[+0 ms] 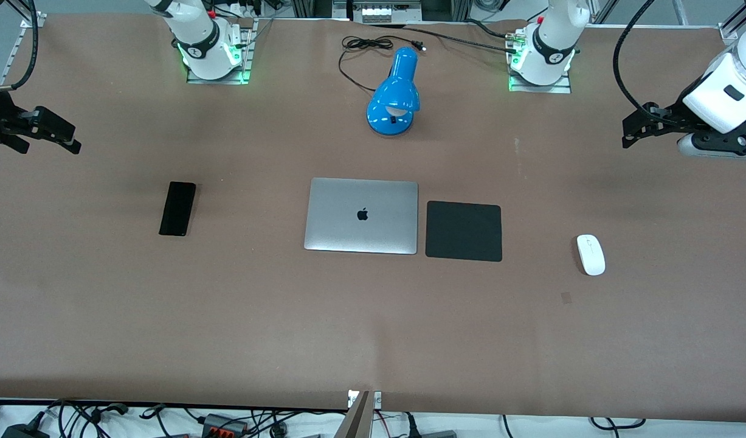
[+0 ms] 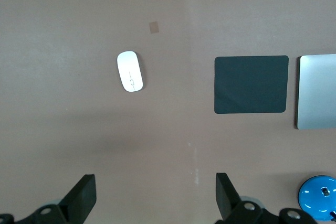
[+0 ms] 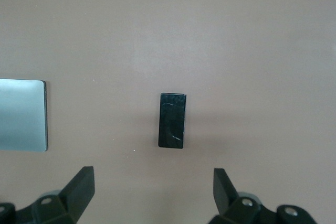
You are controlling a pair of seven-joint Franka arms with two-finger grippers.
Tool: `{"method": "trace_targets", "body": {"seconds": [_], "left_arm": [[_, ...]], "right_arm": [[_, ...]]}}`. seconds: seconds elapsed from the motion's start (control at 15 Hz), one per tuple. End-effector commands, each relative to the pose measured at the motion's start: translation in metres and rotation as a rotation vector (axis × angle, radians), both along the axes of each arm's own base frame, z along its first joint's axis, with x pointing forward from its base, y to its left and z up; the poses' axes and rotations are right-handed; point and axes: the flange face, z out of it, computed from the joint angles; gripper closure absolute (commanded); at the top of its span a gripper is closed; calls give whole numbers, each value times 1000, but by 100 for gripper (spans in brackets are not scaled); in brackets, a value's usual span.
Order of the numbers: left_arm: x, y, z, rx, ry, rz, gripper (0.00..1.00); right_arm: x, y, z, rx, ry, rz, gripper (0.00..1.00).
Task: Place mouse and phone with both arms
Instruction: 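Reach the right gripper to the black phone while the left gripper reaches the mouse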
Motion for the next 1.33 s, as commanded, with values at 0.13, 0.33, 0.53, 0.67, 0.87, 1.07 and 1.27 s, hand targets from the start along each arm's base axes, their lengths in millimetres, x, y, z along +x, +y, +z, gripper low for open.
{"method": "trace_targets", "body": {"seconds": [0.13,0.33,0.53,0.67,0.87,1.07,1.27], "left_arm": [[0,1,6,-9,3,11,0],[0,0,5,-10,6,20,0],[6,4,-5,-16,24,21,0],[10,9,-15,-9,45,28,0],[21,21,-38,-12,88,56,0],[51,42,-90,-16,167,79,0],[72,52,-136,-17,233,95,0]], "right_arm": [[-4,-1,4,-14,-2,9,0],[0,-3,-1,-14,-3,9,0],[2,-7,-19,-11,26,0,0],[5,-10,-38,-23,62,-10,0],[18,-12,-88,-77,89,5,0],[27,-7,-146,-72,114,20,0],[42,-11,-213,-62,157,20,0]]}}
